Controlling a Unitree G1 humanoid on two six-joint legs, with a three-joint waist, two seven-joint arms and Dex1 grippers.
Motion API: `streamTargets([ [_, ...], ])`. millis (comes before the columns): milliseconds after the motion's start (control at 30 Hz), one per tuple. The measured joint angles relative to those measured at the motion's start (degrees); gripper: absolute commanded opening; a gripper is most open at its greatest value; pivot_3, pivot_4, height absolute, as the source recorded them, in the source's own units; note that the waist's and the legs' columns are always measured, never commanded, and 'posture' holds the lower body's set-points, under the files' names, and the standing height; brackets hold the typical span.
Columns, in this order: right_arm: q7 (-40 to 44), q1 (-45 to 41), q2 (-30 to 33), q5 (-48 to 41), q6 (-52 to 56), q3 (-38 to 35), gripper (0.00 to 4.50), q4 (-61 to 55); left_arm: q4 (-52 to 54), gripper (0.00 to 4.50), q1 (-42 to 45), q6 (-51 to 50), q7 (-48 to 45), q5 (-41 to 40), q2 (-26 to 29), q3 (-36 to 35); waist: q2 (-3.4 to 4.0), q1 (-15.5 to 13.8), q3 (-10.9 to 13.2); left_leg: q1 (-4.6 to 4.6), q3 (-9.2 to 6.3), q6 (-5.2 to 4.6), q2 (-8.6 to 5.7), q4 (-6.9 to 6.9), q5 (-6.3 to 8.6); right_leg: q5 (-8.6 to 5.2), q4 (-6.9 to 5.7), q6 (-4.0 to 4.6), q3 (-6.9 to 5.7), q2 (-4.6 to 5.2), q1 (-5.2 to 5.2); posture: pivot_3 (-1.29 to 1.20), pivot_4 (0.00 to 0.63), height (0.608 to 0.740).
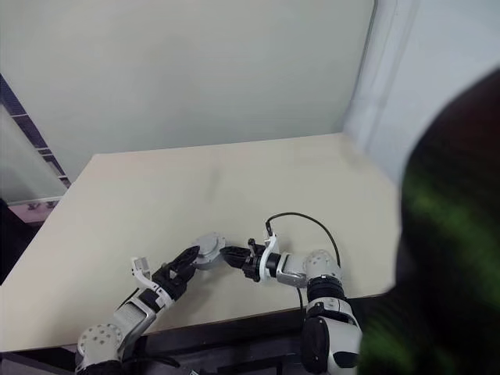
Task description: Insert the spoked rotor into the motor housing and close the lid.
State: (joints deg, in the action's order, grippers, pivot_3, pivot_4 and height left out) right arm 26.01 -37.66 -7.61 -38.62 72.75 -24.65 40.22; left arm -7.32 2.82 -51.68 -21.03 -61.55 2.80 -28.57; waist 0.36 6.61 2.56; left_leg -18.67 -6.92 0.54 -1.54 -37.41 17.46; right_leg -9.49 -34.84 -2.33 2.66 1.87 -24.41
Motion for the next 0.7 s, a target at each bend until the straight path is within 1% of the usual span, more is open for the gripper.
streamTargets([
  [267,0.0,0.1,-0.1,-0.7,0.9,0.7,1.21,-1.2,-2.4,4.50,2.4,0.7,0.1,-1.6,-1.6,0.1,-0.01,-0.3,0.0,-0.02,0.00,0.00,-0.01,-0.09,0.00,0.02,-0.01,0.02,0.00,-0.01,0.01,0.00,0.000,0.740],
  [367,0.0,0.2,0.0,-0.7,0.9,0.8,1.21,-1.3,-2.8,3.88,2.6,1.0,0.1,-2.2,-1.8,0.1,-0.01,-0.5,0.0,-0.02,0.01,0.00,-0.01,-0.10,0.00,0.03,-0.01,0.04,0.01,-0.01,0.01,0.00,0.000,0.740],
  [433,0.0,0.2,-0.1,-0.8,0.9,0.8,1.21,-1.4,-3.4,3.24,2.6,1.1,0.3,-2.3,-1.9,0.1,-0.01,-0.5,0.0,-0.02,0.01,0.00,-0.01,-0.10,0.00,0.03,-0.01,0.04,0.01,-0.01,0.02,0.00,0.000,0.740],
  [467,0.0,0.2,-0.1,-0.8,0.9,0.8,1.21,-1.5,-3.7,2.81,2.6,1.2,0.5,-2.4,-1.9,0.1,-0.01,-0.5,0.0,-0.02,0.01,0.00,-0.01,-0.11,0.00,0.03,-0.01,0.04,0.00,-0.01,0.02,0.00,0.000,0.740],
  [533,-0.1,0.4,-0.1,-0.8,0.9,0.7,1.21,-1.4,-3.8,2.33,2.8,1.4,0.4,-3.5,-2.2,-0.1,-0.01,-0.5,0.0,-0.04,0.01,0.00,0.00,-0.17,0.00,0.03,-0.02,0.04,0.00,-0.02,0.02,0.00,0.000,0.740],
  [567,0.0,0.4,-0.1,-0.8,0.9,0.8,1.21,-1.5,-3.8,2.23,3.0,1.5,0.4,-3.9,-2.2,-0.2,-0.01,-0.5,0.0,-0.04,0.01,0.00,0.00,-0.18,0.00,0.03,-0.03,0.04,0.01,-0.02,0.02,0.00,0.000,0.740],
  [700,0.5,0.7,-0.1,-0.9,0.5,1.2,1.21,-2.0,-3.9,2.20,3.0,1.7,0.4,-4.6,-2.2,-0.2,-0.01,-0.5,0.0,-0.06,0.01,0.00,-0.01,-0.25,0.00,0.04,-0.04,0.05,0.00,-0.02,0.02,0.00,0.000,0.740],
])
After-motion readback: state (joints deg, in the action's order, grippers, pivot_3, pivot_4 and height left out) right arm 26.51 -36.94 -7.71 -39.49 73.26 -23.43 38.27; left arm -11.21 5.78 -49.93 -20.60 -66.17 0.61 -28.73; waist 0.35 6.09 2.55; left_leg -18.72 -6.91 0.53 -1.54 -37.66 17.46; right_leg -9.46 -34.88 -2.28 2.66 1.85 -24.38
